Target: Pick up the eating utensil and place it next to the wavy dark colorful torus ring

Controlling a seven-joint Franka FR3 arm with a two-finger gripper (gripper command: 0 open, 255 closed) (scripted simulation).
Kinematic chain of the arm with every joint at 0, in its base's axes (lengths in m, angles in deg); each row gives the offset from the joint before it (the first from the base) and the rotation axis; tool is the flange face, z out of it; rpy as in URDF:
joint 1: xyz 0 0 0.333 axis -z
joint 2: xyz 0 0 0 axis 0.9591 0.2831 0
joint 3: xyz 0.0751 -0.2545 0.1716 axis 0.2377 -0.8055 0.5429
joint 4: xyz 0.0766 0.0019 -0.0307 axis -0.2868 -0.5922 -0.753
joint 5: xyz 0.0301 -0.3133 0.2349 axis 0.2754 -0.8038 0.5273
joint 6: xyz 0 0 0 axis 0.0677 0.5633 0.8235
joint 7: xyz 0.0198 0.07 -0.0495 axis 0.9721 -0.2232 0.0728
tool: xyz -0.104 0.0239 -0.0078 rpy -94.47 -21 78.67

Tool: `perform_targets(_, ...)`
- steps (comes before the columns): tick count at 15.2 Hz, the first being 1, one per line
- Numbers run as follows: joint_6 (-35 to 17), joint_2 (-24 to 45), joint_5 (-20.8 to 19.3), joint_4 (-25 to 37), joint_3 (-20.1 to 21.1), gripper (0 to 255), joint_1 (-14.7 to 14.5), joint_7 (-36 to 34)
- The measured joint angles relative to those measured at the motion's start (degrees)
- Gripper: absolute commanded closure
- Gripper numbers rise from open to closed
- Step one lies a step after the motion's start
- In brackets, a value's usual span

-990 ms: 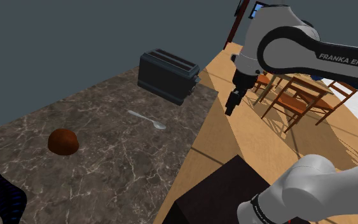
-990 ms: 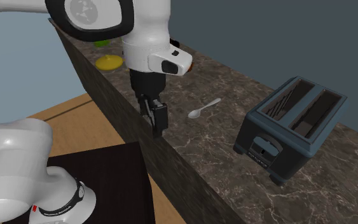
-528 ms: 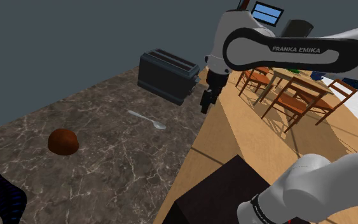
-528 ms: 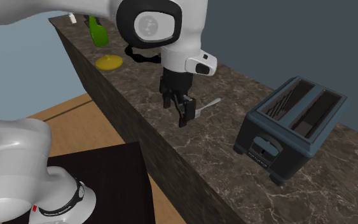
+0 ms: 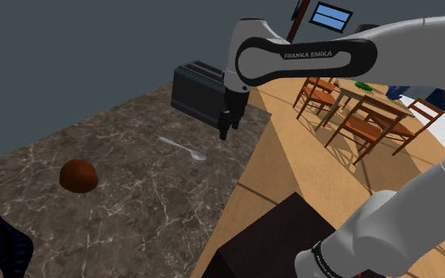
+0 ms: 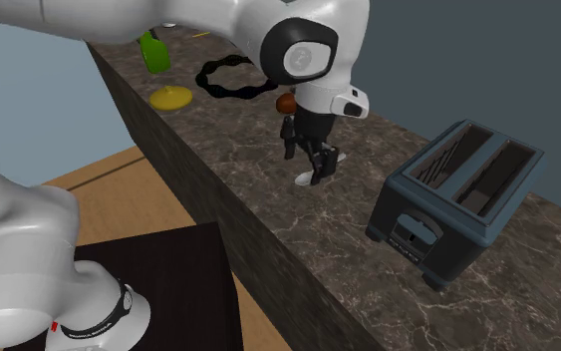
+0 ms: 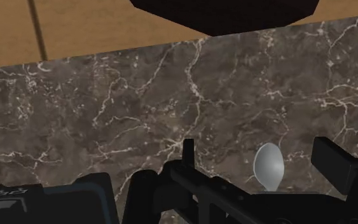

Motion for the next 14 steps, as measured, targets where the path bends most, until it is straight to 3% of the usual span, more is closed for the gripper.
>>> perform_targets(14, 0.9, 29.8, 1.2, 28.8, 3.1, 0, -4.0, 0.0)
